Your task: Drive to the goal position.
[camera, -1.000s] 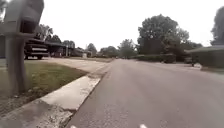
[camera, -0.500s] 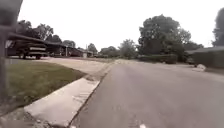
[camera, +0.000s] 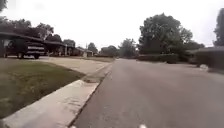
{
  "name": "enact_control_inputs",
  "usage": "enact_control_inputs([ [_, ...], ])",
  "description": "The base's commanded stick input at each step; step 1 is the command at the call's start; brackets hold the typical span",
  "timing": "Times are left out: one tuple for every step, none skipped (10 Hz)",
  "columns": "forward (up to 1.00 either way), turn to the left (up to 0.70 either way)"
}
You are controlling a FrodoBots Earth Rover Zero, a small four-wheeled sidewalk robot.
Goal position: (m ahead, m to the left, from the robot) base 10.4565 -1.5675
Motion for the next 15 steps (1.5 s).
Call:
enact_control_inputs([
  [0.7, 0.0],
  [0.7, 0.0],
  [0.7, -0.02],
  [0.7, -0.11],
  [0.7, -0.3],
  [0.7, 0.0],
  [0.7, 0.0],
  [0.7, 0.0],
  [0.7, 0.0],
  [0.7, 0.0],
  [0.7, 0.0],
  [0.7, 0.0],
  [0.7, 0.0],
  [0.7, 0.0],
  [0.7, 0.0],
])
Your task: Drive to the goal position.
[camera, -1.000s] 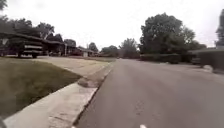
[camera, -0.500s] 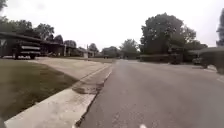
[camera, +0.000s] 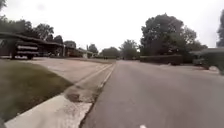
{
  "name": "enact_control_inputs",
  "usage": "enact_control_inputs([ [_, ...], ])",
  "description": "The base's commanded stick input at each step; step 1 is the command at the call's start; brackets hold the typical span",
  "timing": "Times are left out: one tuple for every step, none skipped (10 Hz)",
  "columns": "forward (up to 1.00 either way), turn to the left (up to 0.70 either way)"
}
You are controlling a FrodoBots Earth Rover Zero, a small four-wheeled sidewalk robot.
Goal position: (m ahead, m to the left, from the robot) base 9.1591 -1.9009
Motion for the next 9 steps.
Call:
enact_control_inputs([
  [0.7, 0.0],
  [0.7, 0.0],
  [0.7, 0.0],
  [0.7, 0.0],
  [0.7, 0.0],
  [0.7, 0.0],
  [0.7, 0.0],
  [0.7, 0.0],
  [0.7, -0.12],
])
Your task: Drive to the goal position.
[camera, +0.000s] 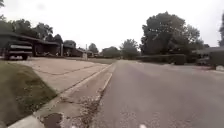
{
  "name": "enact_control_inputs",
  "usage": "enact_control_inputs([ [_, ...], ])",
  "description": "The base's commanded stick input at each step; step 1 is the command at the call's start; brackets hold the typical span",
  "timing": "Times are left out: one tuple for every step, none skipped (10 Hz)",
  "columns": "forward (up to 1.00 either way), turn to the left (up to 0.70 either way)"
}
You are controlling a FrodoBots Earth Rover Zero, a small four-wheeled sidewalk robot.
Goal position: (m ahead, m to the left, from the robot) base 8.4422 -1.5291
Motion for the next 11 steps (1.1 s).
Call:
enact_control_inputs([
  [0.7, -0.28],
  [0.7, -0.23],
  [0.7, 0.0],
  [0.7, 0.0],
  [0.7, 0.0],
  [0.7, 0.0],
  [0.7, 0.0],
  [0.7, 0.0],
  [0.7, 0.0],
  [0.7, 0.0],
  [0.7, 0.0],
])
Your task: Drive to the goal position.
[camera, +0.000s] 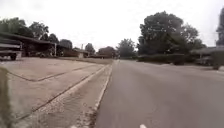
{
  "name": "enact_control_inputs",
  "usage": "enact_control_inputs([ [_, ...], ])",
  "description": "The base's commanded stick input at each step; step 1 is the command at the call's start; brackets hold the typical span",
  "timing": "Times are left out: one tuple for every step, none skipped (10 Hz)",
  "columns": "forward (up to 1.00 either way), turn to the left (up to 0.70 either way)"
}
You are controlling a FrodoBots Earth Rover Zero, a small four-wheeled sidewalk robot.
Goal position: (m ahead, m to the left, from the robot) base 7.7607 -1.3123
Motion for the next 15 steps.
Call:
enact_control_inputs([
  [0.7, 0.0],
  [0.7, 0.0],
  [0.7, 0.0],
  [0.7, 0.0],
  [0.7, 0.0],
  [0.7, 0.0],
  [0.7, 0.0],
  [0.7, 0.0],
  [0.7, 0.0],
  [0.7, 0.0],
  [0.7, -0.35],
  [0.7, -0.21],
  [0.7, 0.0],
  [0.7, 0.0],
  [0.7, 0.0],
])
